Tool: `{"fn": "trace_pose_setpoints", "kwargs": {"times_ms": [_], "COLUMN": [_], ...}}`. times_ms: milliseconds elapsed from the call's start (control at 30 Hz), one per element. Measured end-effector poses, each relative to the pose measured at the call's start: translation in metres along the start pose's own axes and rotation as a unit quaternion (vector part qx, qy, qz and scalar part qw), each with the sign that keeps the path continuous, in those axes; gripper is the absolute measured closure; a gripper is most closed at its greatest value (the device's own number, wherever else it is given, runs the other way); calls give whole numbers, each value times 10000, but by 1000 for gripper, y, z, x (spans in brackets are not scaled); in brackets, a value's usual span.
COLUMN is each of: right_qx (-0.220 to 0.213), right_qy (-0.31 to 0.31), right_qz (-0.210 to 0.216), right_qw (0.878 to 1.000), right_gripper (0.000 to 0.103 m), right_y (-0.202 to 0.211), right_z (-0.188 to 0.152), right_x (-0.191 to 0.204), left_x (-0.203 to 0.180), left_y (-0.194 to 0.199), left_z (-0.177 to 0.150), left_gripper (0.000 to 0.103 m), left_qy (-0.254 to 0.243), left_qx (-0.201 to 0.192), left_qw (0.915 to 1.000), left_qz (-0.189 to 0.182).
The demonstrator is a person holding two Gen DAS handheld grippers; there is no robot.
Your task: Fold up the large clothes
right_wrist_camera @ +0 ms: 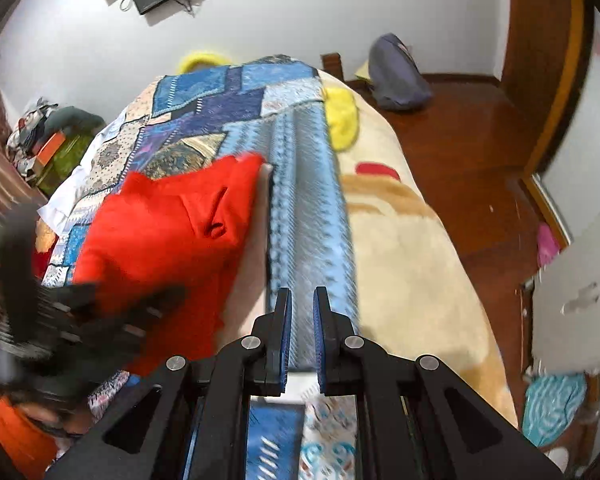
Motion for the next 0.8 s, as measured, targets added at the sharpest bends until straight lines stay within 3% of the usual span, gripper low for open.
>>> {"fn": "trace_pose_setpoints", "kwargs": {"times_ms": [100,167,200,333,433,500,633,700,800], "right_qx": [67,84,84,-10,-113,-143,-140,-44,363], "right_qy": [-23,74,137,441,647,814,1124,1261,1467], "right_qz": [125,148,145,300,508,659,829,808,436], "right_qw": [9999,9998,9998,9986,9965,9944,9901,9887,9876], "right_gripper": [97,97,97,97,97,97,97,97,97], "right_y": [1,1,4,7,11,10,-6,-23,-64], "right_z": [-10,-11,-13,-7,-3,3,8,8,-1], "right_x": [-5,-3,-1,23,47,69,110,126,138], "left_x": [5,9,11,39,76,106,147,158,163], "left_y": [13,36,48,103,121,122,101,79,54], "left_z": [-9,-14,-17,-33,-39,-42,-54,-61,-73], "left_gripper": [65,27,23,17,8,8,8,8,7], "left_qy": [-7,-57,-71,-64,212,404,787,903,1002], "left_qx": [-92,-229,-339,-903,-1013,-1041,-749,-444,-194], "left_qw": [9997,9992,9990,9958,9936,9906,9876,9896,9920], "left_qz": [-231,-334,-295,162,453,793,1130,1030,737]}}
Point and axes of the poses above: each gripper's, at about its wrist camera, not at the fingertips, and y roughly against the way its jaws point, x to its left, z to its top, the point moved 1 cm from there along -y, roughly the way its jaws point, and after that the axes turned 1 degree about z, right-handed, at the moved point
